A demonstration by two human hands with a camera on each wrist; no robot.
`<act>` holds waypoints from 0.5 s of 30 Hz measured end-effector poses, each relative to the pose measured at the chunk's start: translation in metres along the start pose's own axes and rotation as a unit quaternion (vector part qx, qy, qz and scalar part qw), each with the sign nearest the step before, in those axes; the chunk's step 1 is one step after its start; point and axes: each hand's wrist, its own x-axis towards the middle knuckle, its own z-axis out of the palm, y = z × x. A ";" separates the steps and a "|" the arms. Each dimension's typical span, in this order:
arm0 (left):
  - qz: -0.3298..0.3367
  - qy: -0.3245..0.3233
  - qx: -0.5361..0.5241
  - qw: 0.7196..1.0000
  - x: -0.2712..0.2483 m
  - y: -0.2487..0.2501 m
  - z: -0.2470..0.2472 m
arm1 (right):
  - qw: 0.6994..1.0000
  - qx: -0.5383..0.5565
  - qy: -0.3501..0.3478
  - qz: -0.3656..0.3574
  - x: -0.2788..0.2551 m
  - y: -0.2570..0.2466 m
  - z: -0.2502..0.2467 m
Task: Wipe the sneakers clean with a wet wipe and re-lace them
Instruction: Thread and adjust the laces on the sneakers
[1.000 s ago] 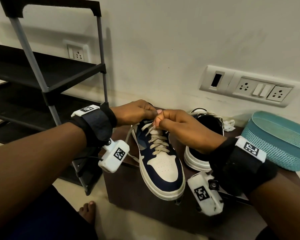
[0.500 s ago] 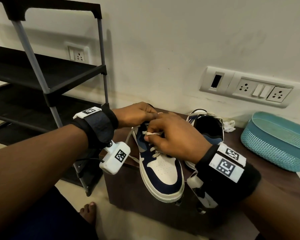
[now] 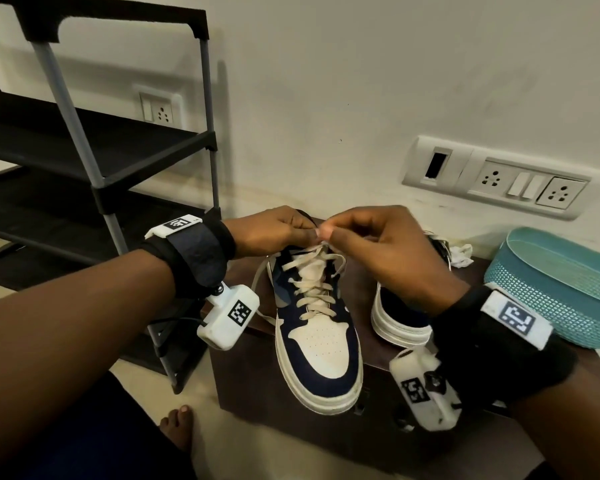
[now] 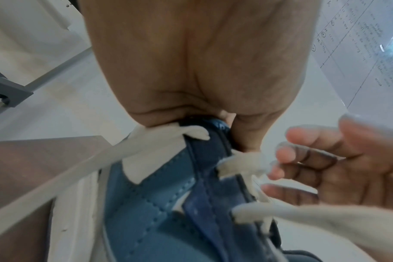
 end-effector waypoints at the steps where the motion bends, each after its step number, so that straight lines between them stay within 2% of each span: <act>1: -0.002 -0.003 -0.001 1.000 0.000 -0.001 0.000 | 0.999 -0.001 0.047 0.000 0.002 0.002 -0.009; 3: -0.009 -0.011 -0.010 1.000 0.000 -0.003 0.000 | 0.995 -0.010 0.093 0.024 0.005 0.010 -0.023; 6: -0.013 -0.009 -0.013 1.000 0.001 -0.004 0.000 | 0.995 -0.028 0.036 0.087 0.002 0.022 -0.028; 9: -0.013 -0.004 -0.011 1.000 0.004 -0.003 0.000 | 0.990 -0.081 -0.026 0.109 -0.004 0.029 -0.022; 15: -0.015 -0.006 -0.013 1.000 0.003 -0.004 -0.001 | 0.990 -0.041 -0.050 0.125 -0.009 0.030 -0.004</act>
